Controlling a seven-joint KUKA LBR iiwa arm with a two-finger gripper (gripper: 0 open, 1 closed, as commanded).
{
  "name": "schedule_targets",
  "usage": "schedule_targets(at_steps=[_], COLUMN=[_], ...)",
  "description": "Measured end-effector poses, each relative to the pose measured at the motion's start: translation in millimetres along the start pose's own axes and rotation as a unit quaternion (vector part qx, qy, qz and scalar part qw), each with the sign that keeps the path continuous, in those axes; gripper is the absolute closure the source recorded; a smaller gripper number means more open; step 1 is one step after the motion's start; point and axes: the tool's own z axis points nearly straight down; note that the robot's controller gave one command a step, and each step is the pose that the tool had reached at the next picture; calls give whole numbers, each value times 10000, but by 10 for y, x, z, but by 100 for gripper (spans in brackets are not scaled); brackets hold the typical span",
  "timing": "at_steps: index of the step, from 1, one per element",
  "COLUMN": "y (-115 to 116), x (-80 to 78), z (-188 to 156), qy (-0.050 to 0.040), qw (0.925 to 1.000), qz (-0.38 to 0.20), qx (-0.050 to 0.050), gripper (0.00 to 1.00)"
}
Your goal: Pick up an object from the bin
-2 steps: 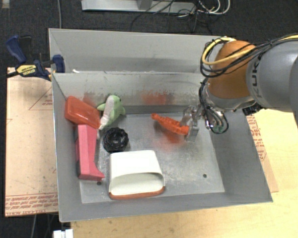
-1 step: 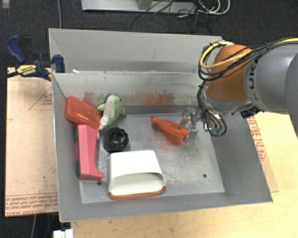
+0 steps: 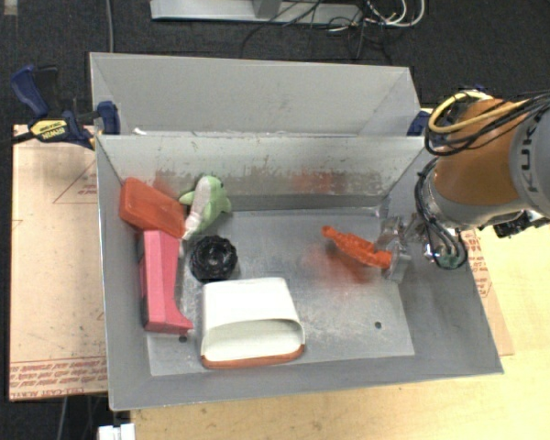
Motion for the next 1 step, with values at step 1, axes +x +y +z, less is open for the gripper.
schedule_targets(at_steps=[1], y=[727], x=[-335], z=[-1030], qy=[8], qw=[10000], qz=[-86], qx=[-24], gripper=[100])
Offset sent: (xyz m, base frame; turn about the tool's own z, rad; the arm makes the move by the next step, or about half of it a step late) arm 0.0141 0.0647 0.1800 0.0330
